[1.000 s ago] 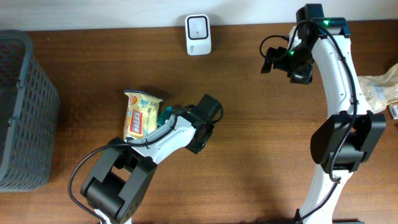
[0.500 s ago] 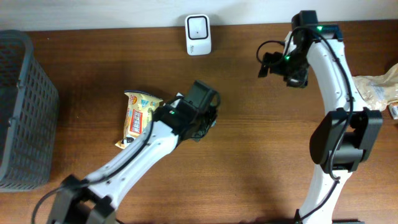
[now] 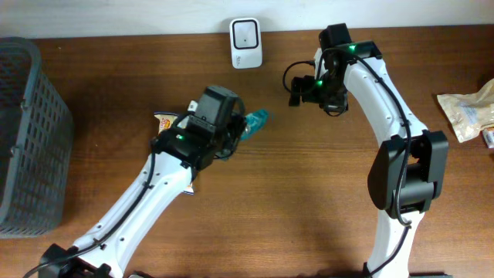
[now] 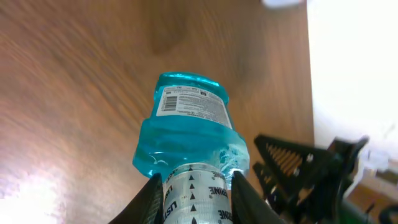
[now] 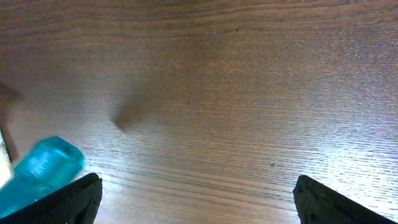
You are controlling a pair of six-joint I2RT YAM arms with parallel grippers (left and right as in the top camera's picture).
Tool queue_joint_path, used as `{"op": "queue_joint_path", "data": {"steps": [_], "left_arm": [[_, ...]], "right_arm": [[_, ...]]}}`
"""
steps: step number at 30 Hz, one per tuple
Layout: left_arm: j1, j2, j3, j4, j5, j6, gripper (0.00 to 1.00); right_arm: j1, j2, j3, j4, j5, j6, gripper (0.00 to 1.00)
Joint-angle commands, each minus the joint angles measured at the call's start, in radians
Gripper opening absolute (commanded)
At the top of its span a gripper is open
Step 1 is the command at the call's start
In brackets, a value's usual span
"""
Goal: Scan the item barcode
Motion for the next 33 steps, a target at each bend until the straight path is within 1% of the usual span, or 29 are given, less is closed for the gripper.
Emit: {"op": "queue_joint_path", "data": {"steps": [1, 2, 5, 10, 12, 14, 21, 24, 27, 29, 33], "left_arm": [[0.01, -0.024, 0.031, 0.013, -0.062, 0.015, 0.24], [0.01, -0.023, 0.031, 0.012, -0.069, 0.015, 0.24], [0.012, -0.023, 0.031, 0.013, -0.075, 0.015, 0.24], [0.029, -0.023, 0.031, 0.014, -0.082, 0.007, 0.23], [0.057, -0.024, 0.031, 0.014, -0.079, 0.008, 0.23], [0.079, -0.024, 0.031, 0.014, -0.068, 0.007, 0.23], [0.115, -0.024, 0.031, 0.018, -0.067, 0.007, 0.22], [0.115, -0.023, 0.031, 0.033, -0.07, 0.007, 0.22], [0.115, -0.024, 0.031, 0.035, -0.07, 0.007, 0.21], [0.114, -0.023, 0.031, 0.023, -0.066, 0.008, 0.21], [0.115, -0.025, 0.031, -0.033, -0.059, 0.009, 0.21]], "right_arm": [[0.0, -0.008, -0.007, 0.003, -0.003, -0.011, 0.98], [0.0, -0.008, -0.007, 0.003, -0.01, -0.023, 0.98], [0.002, -0.008, -0.007, 0.017, -0.097, -0.223, 0.98], [0.0, -0.008, -0.007, 0.081, -0.127, -0.348, 0.98], [0.002, -0.008, -0.007, 0.105, -0.22, -0.438, 0.98], [0.01, -0.008, -0.007, 0.108, -0.287, -0.488, 0.98], [0.051, -0.008, -0.007, 0.157, -0.282, -0.496, 0.99], [0.052, -0.008, -0.007, 0.164, -0.261, -0.452, 0.98], [0.052, -0.008, -0.007, 0.164, -0.193, -0.397, 0.99], [0.052, -0.008, -0.007, 0.16, -0.149, -0.387, 0.98], [0.052, -0.008, -0.007, 0.161, -0.138, -0.387, 0.98]]}}
